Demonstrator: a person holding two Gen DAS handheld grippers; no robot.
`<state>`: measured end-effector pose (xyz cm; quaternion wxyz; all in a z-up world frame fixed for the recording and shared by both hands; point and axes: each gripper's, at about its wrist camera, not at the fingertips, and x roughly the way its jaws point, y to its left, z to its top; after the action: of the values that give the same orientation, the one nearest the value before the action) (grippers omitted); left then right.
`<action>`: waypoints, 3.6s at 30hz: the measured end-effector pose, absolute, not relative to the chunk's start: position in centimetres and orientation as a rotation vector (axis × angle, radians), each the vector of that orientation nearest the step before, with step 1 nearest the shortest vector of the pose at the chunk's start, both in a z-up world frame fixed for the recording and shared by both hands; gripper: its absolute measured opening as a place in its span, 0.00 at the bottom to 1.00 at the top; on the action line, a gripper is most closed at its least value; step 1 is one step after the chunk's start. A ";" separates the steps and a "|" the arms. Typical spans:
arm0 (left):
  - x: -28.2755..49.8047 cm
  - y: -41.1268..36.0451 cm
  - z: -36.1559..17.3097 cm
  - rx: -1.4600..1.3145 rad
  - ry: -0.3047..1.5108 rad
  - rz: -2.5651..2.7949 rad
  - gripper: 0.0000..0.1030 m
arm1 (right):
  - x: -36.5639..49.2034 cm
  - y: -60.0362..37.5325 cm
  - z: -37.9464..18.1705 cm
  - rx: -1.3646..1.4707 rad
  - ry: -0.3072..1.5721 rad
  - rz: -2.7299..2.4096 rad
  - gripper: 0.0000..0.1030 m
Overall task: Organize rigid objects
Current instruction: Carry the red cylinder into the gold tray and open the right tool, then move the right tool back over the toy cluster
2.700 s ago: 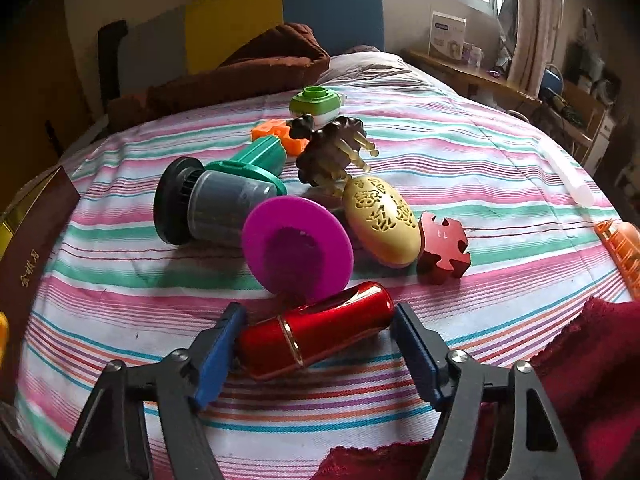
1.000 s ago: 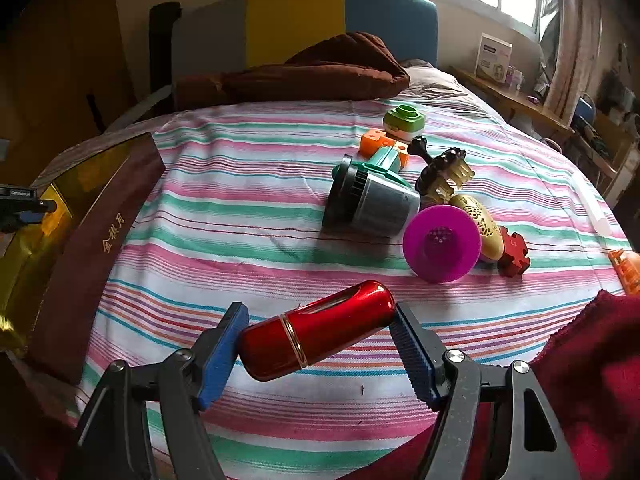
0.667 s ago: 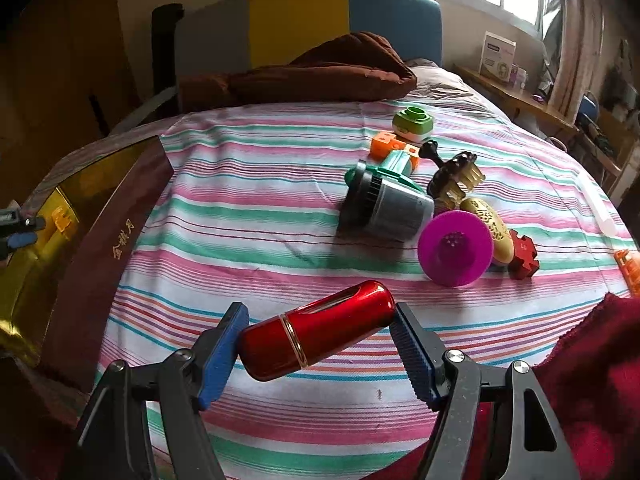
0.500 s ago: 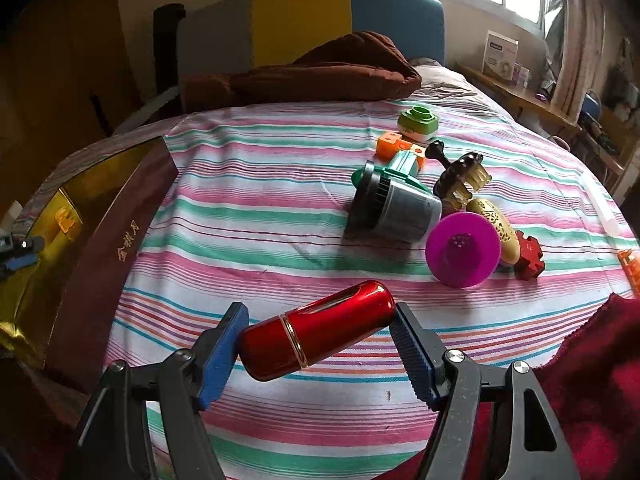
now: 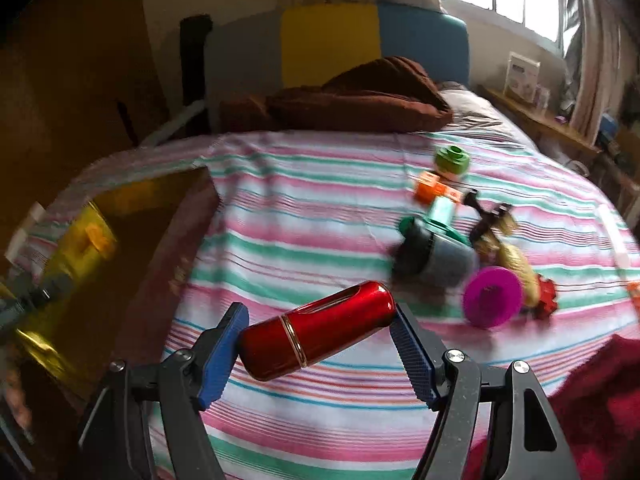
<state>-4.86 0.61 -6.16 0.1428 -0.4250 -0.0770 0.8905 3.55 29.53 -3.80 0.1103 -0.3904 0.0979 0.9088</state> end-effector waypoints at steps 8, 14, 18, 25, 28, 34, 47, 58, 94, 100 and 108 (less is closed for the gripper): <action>-4.2 -1.0 -6.1 -1.245 -0.223 2.619 0.41 | -1.1 23.6 -1.2 -1.194 0.224 2.852 0.71; -4.1 -2.2 -6.3 -1.269 -0.255 2.633 0.41 | -6.1 16.7 -1.4 -1.371 0.047 2.939 0.71; -4.0 -2.7 -6.2 -1.269 -0.264 2.644 0.40 | -9.7 13.8 -2.7 -1.512 0.006 2.930 0.71; -3.9 -4.1 -6.6 -1.296 -0.306 2.638 0.40 | -15.1 11.5 -6.6 -1.727 -0.025 2.768 0.71; -3.9 -4.6 -6.6 -1.293 -0.347 2.640 0.40 | -16.7 11.2 -7.5 -1.732 -0.032 2.723 0.71; -3.8 -4.3 -6.7 -1.284 -0.334 2.635 0.40 | -19.0 10.9 -8.2 -1.686 0.019 2.711 0.71; -3.6 -3.6 -6.8 -1.267 -0.302 2.637 0.40 | -16.7 12.4 -4.4 -1.515 0.191 2.833 0.84; -2.7 -2.0 -6.7 -1.223 -0.212 2.638 0.41 | -9.4 14.3 -1.0 -1.308 0.144 2.956 0.87; 0.8 5.2 -4.9 -1.061 0.008 2.455 0.41 | 5.2 35.1 -6.2 -1.257 0.400 2.529 0.88; 2.6 8.1 -3.9 -1.001 0.075 2.370 0.41 | 6.2 41.9 -3.8 -1.181 0.456 2.416 0.88; 4.1 11.0 -3.4 -0.987 0.124 2.300 0.41 | 6.0 49.8 -2.9 -1.194 0.471 2.307 0.87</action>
<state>4.05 10.98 -3.41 0.3128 -0.3740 0.0468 0.8718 6.05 49.81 -2.92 0.2483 -0.4382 0.1729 0.8464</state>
